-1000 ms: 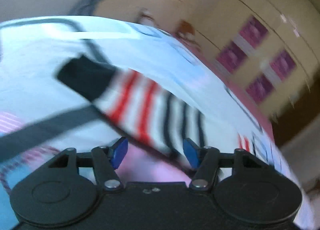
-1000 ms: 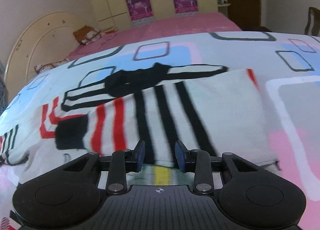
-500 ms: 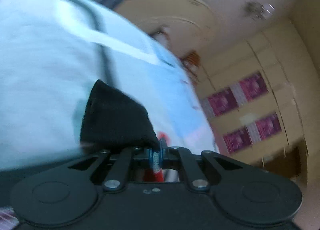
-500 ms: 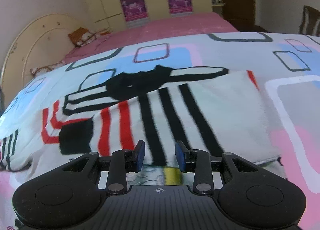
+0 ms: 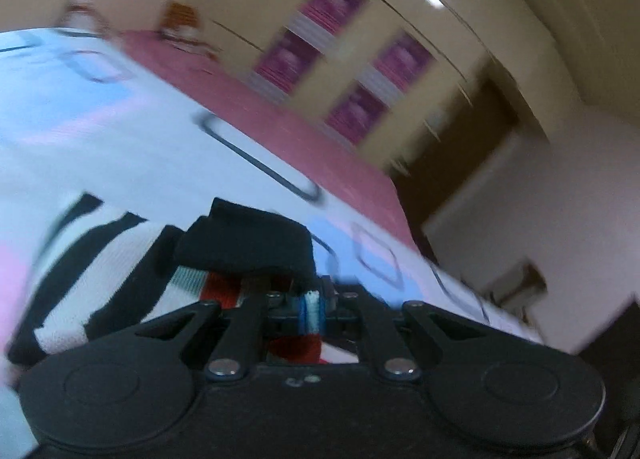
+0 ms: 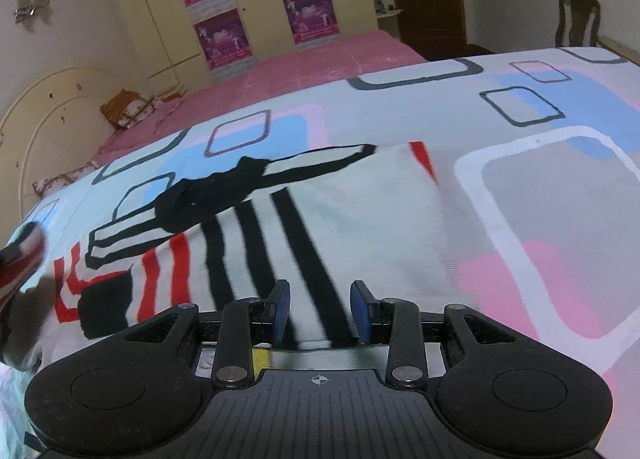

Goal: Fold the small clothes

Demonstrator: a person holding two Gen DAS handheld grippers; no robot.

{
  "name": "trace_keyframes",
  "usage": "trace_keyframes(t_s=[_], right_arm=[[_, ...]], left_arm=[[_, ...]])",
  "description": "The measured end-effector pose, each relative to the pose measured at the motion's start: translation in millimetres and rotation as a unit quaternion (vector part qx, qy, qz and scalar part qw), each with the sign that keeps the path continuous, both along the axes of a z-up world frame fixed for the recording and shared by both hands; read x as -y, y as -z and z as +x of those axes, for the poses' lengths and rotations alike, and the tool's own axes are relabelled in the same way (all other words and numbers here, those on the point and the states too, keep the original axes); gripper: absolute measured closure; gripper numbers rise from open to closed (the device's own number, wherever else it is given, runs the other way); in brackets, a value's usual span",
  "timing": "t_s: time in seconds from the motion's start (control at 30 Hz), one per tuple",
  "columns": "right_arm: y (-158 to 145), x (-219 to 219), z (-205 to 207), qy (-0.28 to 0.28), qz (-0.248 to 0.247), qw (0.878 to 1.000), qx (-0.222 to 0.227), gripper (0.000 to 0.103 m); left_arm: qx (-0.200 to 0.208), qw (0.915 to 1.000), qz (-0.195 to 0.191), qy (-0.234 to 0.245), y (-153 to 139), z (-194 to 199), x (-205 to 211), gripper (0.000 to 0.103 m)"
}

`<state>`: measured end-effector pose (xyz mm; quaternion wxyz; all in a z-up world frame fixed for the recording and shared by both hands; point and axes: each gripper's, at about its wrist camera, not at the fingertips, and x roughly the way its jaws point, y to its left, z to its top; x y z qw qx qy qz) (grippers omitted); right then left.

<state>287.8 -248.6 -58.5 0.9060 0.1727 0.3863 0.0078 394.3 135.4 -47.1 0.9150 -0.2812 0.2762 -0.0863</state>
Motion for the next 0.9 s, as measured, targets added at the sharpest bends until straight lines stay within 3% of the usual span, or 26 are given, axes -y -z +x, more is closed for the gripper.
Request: trace_keyframes(t_s=[0.17, 0.37, 0.43, 0.5, 0.53, 0.57, 0.63, 0.7, 0.77, 0.83, 0.9], right_arm=[[2.1, 25.4, -7.8, 0.017, 0.007, 1.0, -0.001, 0.069], [4.1, 53.6, -18.5, 0.033, 0.021, 0.999, -0.004, 0.068], [3.3, 60.4, -20.8, 0.035, 0.027, 0.999, -0.004, 0.068], [1.7, 63.8, -23.5, 0.04, 0.025, 0.999, -0.002, 0.064], [0.4, 64.7, -24.6, 0.042, 0.024, 0.999, 0.001, 0.038], [-2.0, 64.9, -26.3, 0.045, 0.023, 0.999, 0.01, 0.026], [-6.7, 63.3, -28.0, 0.034, 0.03, 0.999, 0.027, 0.023], [-9.6, 58.9, -24.7, 0.018, 0.047, 0.998, 0.033, 0.024], [-13.4, 52.8, -19.9, 0.005, 0.058, 0.997, 0.042, 0.025], [-15.7, 41.5, -11.2, -0.018, 0.073, 0.996, 0.043, 0.038], [-16.1, 26.6, -3.6, -0.045, 0.081, 0.995, 0.041, 0.039]], left_arm=[[-0.012, 0.9935, 0.075, 0.085, 9.2, 8.2, 81.8, 0.097], [-0.05, 0.9728, 0.142, 0.176, 38.7, 12.3, 140.1, 0.097], [-0.071, 0.962, 0.162, 0.208, 53.1, 21.8, 154.7, 0.075], [-0.044, 0.958, 0.176, 0.222, 53.2, 8.9, 168.6, 0.046], [-0.038, 0.9553, 0.179, 0.232, 54.1, 5.6, 173.4, 0.04], [-0.029, 0.9527, 0.177, 0.246, 53.9, 2.4, 177.5, 0.031], [-0.012, 0.9488, 0.172, 0.265, 51.6, -5.0, 181.5, 0.029], [-0.006, 0.9515, 0.171, 0.256, 48.3, -12.6, 175.4, 0.031], [-0.009, 0.9606, 0.165, 0.224, 43.2, -24.6, 157.6, 0.032], [-0.009, 0.9687, 0.163, 0.187, 36.7, -44.1, 128.7, 0.032], [-0.014, 0.9731, 0.171, 0.154, 31.7, -63.7, 99.6, 0.033]])
